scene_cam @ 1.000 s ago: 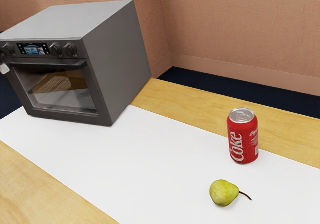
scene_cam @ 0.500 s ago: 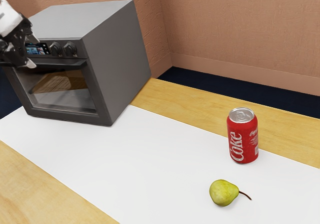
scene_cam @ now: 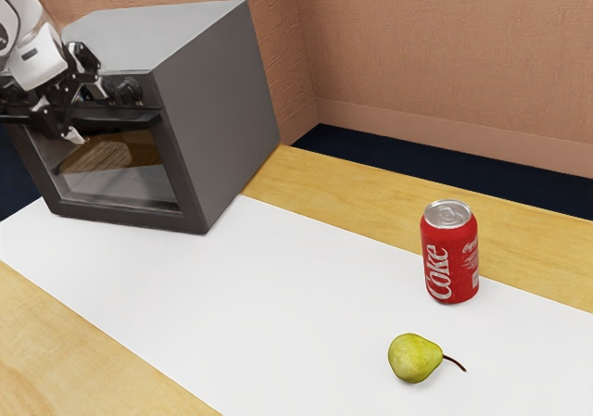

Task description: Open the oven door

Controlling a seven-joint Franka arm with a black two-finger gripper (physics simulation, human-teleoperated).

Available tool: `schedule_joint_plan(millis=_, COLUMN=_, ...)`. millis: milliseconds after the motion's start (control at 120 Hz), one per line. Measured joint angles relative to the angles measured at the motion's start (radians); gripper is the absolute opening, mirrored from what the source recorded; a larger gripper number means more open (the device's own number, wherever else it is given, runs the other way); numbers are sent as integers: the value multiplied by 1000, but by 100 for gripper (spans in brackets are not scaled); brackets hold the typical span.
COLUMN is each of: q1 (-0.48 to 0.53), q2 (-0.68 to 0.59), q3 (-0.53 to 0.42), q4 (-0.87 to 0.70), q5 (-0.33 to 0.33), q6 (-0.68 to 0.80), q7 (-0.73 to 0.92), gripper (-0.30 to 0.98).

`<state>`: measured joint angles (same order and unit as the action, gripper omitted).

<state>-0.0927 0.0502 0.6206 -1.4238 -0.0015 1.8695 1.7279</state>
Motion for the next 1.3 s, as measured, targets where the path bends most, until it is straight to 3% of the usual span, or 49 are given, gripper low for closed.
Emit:
schedule_joint_plan(millis=83, q1=96, q2=44, q3=2, q4=12, q5=-5, q6=9, q7=23, gripper=69)
schedule_joint_plan(millis=175, q1=172, q2=98, q3=-3, q4=54, q5=-53, q6=28, q7=41, gripper=68)
schedule_joint_plan(millis=525, q1=175, q2=173, q3=-12, q4=100, q5=-111, q6=95, q7=70, gripper=69)
schedule_joint_plan(millis=692, q1=170, q2=163, q3=-27, q4=51, q5=-93, q6=134, q7=66, gripper=71)
schedule_joint_plan(millis=842, q1=149, q2=98, q3=-39, q4=-53, q5=-21, q6=191, q7=51, gripper=77)
schedule_joint_plan(millis=975, q1=152, q2=95, q3=-37, q4=-97, q5=1, q6=230, q7=39, gripper=70)
schedule_joint_plan(millis=1025, q1=150, q2=90, q3=-37, q4=-116, q5=5, q6=241, q7=35, gripper=74)
schedule_joint_plan(millis=1042, q1=147, q2=67, q3=-38, q4=-146, q5=12, q6=246, q7=33, gripper=80)
schedule_joint_plan(millis=1100, q1=128, q2=-126, q3=-63, q4=-368, q5=82, q6=288, q7=24, gripper=67)
schedule_joint_plan(millis=1167, q1=139, q2=-468, q3=-122, q4=-717, q5=249, q6=337, q7=-2, gripper=65)
schedule_joint_plan(millis=1217, q1=153, q2=-831, q3=-246, q4=-952, q5=396, q6=314, q7=-37, gripper=66)
schedule_joint_plan(millis=1233, q1=153, q2=-927, q3=-316, q4=-974, q5=425, q6=293, q7=-49, gripper=66)
schedule_joint_plan(millis=1267, q1=157, q2=-1016, q3=-435, q4=-868, q5=423, q6=247, q7=-74, gripper=67)
schedule_joint_plan(millis=1300, q1=160, q2=-949, q3=-514, q4=-659, q5=405, q6=184, q7=-109, gripper=67)
